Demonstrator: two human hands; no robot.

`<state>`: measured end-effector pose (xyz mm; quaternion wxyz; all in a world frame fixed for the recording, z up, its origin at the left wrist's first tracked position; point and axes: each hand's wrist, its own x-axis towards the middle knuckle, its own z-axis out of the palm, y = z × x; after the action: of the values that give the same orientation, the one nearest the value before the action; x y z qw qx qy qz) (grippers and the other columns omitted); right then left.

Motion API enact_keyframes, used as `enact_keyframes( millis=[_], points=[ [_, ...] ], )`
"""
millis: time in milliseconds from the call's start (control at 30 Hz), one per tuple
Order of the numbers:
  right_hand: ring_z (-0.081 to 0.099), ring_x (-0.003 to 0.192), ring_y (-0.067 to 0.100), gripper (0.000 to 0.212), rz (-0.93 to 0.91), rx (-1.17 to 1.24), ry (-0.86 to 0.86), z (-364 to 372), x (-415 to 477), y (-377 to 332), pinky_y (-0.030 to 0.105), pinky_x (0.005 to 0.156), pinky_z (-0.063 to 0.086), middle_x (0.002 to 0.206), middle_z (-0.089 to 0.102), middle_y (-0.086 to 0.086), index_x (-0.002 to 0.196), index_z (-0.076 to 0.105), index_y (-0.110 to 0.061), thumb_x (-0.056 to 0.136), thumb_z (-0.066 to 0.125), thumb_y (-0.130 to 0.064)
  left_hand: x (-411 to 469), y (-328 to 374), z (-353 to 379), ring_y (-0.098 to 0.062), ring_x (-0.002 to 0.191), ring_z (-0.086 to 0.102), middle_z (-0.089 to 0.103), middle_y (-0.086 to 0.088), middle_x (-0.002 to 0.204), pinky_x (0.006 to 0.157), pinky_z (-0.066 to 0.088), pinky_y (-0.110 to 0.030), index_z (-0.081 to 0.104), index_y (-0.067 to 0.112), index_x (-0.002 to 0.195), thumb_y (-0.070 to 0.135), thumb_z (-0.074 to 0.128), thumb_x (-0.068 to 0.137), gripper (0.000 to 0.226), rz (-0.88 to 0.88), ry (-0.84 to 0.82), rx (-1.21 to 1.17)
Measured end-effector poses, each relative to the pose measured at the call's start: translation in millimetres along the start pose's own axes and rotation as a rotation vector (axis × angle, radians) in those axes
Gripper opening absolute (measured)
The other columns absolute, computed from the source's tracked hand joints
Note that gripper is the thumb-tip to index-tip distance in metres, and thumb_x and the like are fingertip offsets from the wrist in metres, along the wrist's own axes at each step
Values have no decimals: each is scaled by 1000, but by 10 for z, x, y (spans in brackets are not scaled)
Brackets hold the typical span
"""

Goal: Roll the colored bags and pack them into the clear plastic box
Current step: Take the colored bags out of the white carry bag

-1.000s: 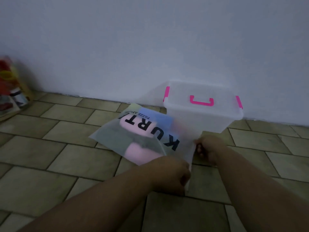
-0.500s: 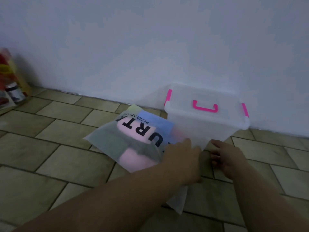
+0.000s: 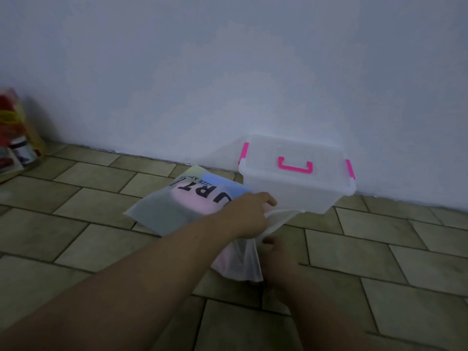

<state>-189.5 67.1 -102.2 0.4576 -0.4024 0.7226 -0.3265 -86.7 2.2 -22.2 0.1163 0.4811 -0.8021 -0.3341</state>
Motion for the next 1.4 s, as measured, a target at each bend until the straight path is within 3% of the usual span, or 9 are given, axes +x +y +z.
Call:
enact_keyframes(
  millis=[200, 367, 433, 667, 767, 1033, 1133, 1267, 1400],
  points=[
    [66, 58, 24, 36, 94, -162, -17, -536, -21, 119, 29, 49, 54, 86, 67, 13, 110, 53, -23, 80, 63, -4, 64, 262, -116, -15, 75, 54, 40, -1, 124, 58, 43, -24, 67, 33, 105, 0, 46, 87, 43, 144, 14, 249],
    [63, 66, 18, 30, -21, -300, 264, -995, 69, 53, 29, 55, 49, 84, 67, 7, 104, 59, -19, 76, 68, -9, 267, 182, -116, -12, 75, 44, 49, -6, 118, 78, 43, -25, 61, 19, 120, 20, 50, 92, 30, 106, 19, 627],
    [57, 73, 7, 32, -191, -285, 316, -953, 102, -53, 22, 56, 41, 97, 66, -1, 108, 58, -23, 78, 70, -21, 361, 34, -148, -20, 91, 49, 45, -7, 117, 93, 41, -41, 57, 24, 124, 27, 51, 90, 34, -30, 83, 682],
    [49, 72, 0, 57, -233, -391, 100, -319, 14, 49, 15, 53, 35, 90, 50, -16, 123, 46, -28, 75, 71, -46, 338, -256, -40, -34, 131, 30, 25, -4, 145, 101, 33, -61, 33, 39, 136, 63, 51, 73, 70, -156, 11, 446],
    [47, 79, 1, 72, -219, -308, 142, -285, -89, 143, 11, 56, 34, 102, 48, -13, 128, 40, -28, 68, 79, -40, 216, -365, -11, -35, 141, 9, 8, -6, 154, 104, 29, -63, 19, 43, 142, 46, 64, 75, 81, -130, -34, 456],
    [58, 97, -7, 38, -286, -289, -145, -396, -627, 488, 16, 80, 50, 104, 55, -28, 91, 53, -34, 65, 78, -46, -277, -567, 39, -29, 145, -7, -12, -1, 158, 109, 30, -55, 10, 46, 144, 24, 64, 79, 87, 6, -87, 456],
    [62, 88, -6, 14, -287, -213, -29, -500, -560, 425, 15, 68, 51, 100, 64, -19, 84, 58, -31, 79, 71, -34, -290, -592, 26, -30, 145, -6, -9, 1, 158, 110, 24, -59, 9, 50, 142, 36, 66, 75, 90, -13, -121, 499],
    [57, 88, -7, 15, -537, -383, 97, -478, -298, 88, 9, 69, 41, 97, 61, -21, 95, 57, -39, 87, 63, -27, -119, -476, 1, -33, 144, -4, 1, 2, 158, 106, 9, -69, 13, 55, 139, 69, 64, 65, 91, -28, -100, 570],
    [55, 90, 7, 27, -459, -573, 25, -465, 42, -57, 20, 76, 42, 106, 62, -8, 109, 57, -28, 83, 65, -29, -17, -505, -27, -32, 144, -11, -2, 3, 158, 104, 6, -72, 5, 57, 140, 71, 69, 60, 103, -39, -169, 564]
  ],
)
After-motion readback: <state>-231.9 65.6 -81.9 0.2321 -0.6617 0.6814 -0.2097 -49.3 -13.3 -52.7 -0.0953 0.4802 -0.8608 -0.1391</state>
